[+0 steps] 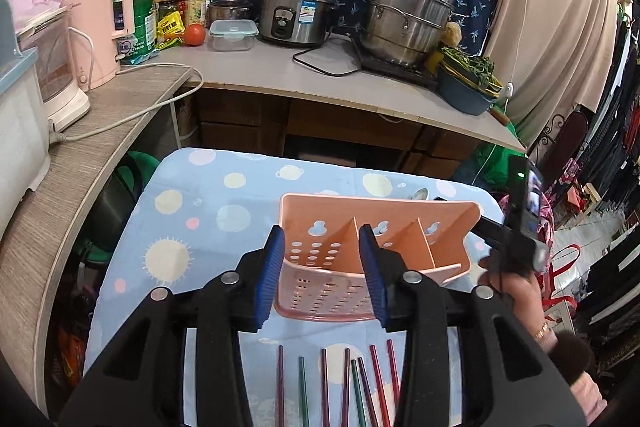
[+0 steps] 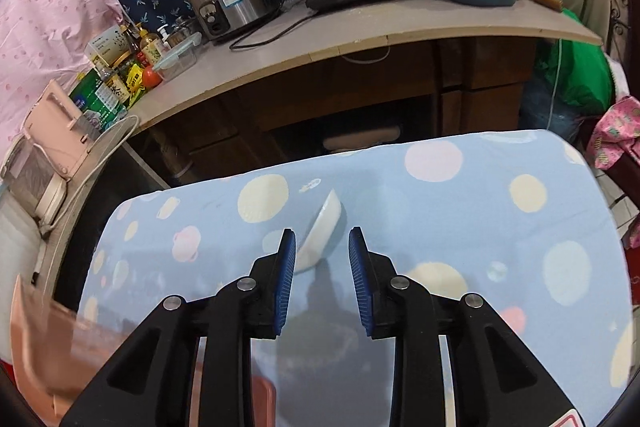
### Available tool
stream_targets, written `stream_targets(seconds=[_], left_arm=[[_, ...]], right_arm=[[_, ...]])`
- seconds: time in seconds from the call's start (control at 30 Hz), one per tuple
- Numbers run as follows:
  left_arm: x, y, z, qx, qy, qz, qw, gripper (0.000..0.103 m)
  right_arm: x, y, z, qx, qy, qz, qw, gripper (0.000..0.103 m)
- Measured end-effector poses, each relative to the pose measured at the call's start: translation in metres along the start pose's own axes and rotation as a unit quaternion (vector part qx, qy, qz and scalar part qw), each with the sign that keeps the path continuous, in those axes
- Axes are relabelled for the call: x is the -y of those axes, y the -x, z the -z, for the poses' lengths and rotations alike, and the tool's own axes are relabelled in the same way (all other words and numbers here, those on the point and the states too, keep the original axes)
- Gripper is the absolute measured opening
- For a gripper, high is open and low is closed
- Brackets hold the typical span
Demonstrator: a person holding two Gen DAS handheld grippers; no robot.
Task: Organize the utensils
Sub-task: 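Move the white spoon in the right tool toward the pink basket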
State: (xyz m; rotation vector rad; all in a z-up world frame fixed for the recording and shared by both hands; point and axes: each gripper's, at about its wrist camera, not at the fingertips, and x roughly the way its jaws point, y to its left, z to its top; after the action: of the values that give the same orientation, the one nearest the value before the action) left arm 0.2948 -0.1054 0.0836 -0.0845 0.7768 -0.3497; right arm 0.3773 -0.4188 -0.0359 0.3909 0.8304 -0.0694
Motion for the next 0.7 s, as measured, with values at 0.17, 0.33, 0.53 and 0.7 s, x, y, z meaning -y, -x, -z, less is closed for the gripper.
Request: stream_targets(seconds=[0.17, 0.33, 0.53, 0.7], left_arm=[[-0.003, 0.0, 0.003, -0.001, 0.002, -0.003, 1.0, 0.037], [-0.005, -0.004, 0.007, -0.008, 0.002, -0.005, 1.0, 0.037], [-0.004, -0.004, 0.013, -0.013, -0.001, -0.005, 0.9999, 0.037], [-0.003, 0.001, 0.017, -0.014, 0.002, 0.006, 0.9999, 0.037]], right_arm=[[-0.001, -0.024, -0.008, -0.015, -0.004, 0.0, 1.0, 0.027], [0.003, -0.034, -0.005, -0.025, -0.012, -0.004, 1.0, 0.023], [0.008, -0.022, 0.001, -0.016, -0.019, -0.009, 1.0, 0.007], [0.008, 0.015, 0.013, 0.024, 0.004, 0.012, 1.0, 0.007]])
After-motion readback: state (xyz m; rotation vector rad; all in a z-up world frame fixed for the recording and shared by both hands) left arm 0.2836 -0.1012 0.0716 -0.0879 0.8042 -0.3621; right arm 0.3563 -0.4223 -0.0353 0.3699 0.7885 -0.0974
